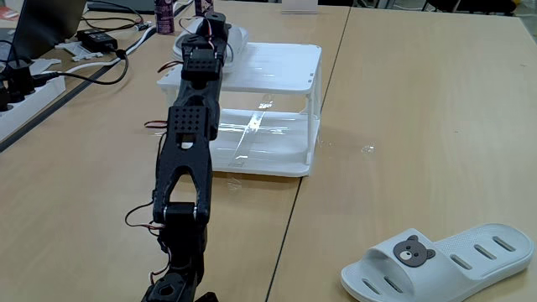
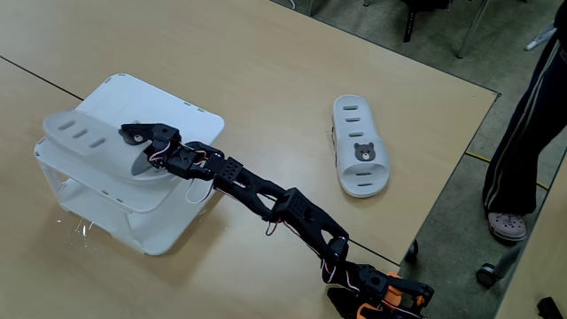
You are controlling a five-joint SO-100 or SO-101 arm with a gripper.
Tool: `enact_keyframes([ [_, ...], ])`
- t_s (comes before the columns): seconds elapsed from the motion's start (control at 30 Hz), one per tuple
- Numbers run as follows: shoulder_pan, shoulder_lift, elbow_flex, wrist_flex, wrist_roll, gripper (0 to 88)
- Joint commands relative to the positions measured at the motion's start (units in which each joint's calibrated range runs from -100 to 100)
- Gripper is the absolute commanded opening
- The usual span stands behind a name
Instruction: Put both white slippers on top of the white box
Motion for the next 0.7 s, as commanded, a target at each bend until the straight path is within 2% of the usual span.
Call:
enact_keyframes([
  [0.0,-0.28,-1.34,-6.89,-0.85,0.42,12.7],
  [0.07,-1.02,-1.34,-6.89,-0.85,0.42,21.6],
  [0.13,-1.35,-1.34,-6.89,-0.85,0.42,25.3],
  [0.33,-2.33,-2.35,-6.71,-0.08,0.42,25.4],
  [0.67,-2.00,-10.93,4.03,3.03,0.42,25.5],
])
